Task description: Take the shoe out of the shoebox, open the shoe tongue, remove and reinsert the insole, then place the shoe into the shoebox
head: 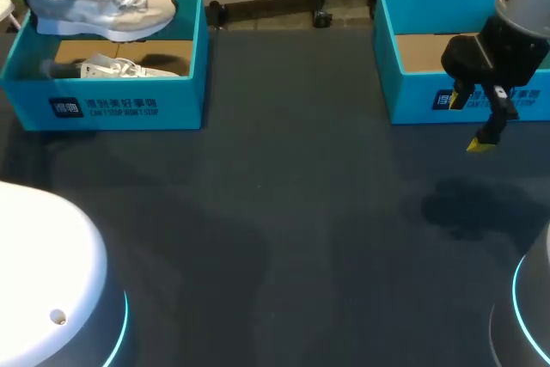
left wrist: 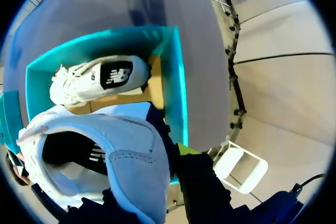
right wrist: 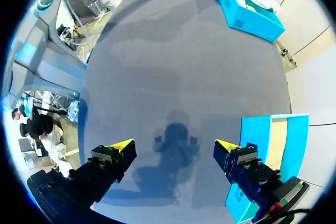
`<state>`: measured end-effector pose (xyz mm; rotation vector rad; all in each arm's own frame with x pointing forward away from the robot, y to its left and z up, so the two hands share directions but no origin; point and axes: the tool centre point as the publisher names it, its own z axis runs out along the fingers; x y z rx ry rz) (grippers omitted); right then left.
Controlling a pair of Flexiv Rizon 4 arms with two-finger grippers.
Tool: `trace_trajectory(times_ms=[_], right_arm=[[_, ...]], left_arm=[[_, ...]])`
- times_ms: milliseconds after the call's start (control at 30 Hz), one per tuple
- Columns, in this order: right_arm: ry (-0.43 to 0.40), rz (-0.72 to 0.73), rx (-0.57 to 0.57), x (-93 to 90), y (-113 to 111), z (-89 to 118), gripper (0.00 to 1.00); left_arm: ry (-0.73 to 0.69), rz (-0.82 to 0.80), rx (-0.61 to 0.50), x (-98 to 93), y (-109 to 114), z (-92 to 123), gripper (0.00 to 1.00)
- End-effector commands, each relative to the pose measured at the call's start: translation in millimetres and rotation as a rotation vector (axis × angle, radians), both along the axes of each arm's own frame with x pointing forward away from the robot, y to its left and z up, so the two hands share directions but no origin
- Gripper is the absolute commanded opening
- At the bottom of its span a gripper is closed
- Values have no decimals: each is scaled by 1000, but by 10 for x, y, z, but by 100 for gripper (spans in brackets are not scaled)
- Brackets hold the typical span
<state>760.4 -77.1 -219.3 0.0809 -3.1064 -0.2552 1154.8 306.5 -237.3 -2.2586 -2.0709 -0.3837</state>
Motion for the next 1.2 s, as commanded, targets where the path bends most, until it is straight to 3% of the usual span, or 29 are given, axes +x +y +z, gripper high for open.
trace_trajectory(times_ms=[33,533,1200], right_arm=[[0,0,-1,-1,-1,-8,100],[0,0,-1,-1,-1,-8,100],[0,0,-1,-1,-1,-8,100]], left_arm=[[-19,5,3,86,-9,-129,0],[-43,15,-21,295,-1,-502,0],[9,14,-9,293,-153,-1008,0]])
